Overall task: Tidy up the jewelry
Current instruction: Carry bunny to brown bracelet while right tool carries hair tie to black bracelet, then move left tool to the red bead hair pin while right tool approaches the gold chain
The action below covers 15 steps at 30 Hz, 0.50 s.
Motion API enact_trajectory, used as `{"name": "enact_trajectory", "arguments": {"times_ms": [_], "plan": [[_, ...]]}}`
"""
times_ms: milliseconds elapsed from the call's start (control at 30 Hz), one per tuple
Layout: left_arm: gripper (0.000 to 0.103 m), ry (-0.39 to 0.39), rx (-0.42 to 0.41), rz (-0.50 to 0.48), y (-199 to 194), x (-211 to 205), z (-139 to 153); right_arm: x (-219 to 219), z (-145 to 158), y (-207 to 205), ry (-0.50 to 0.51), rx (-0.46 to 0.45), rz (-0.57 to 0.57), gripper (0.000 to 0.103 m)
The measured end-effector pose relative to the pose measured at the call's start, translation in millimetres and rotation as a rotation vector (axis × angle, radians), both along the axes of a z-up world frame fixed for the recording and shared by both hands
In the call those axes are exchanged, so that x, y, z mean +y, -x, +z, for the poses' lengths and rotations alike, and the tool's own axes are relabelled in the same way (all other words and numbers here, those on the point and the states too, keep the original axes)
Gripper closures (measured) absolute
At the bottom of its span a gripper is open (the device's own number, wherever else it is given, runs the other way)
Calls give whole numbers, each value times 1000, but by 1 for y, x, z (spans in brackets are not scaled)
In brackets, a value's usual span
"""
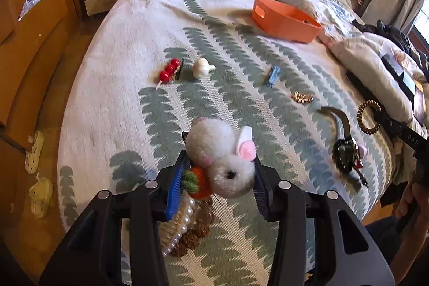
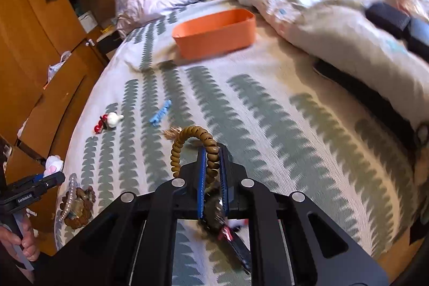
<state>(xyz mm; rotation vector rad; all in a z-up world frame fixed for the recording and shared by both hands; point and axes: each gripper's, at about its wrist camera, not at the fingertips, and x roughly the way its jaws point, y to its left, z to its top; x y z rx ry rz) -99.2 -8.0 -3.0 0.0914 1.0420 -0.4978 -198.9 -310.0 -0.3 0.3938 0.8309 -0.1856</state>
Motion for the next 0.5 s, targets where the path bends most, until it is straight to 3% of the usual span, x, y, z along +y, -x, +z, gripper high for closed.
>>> {"name": "enact_trajectory", "arguments": {"times_ms": [200, 233, 500], "plan": [[55, -32, 11, -36, 13, -10, -12, -2, -9, 2, 27, 29, -19, 91], [49, -38, 17, -35, 13, -11, -15, -1, -10, 1, 38, 35, -17, 87], [44, -7, 20, -8, 4, -1, -9, -3, -11, 1, 59, 8, -31, 83]]}}
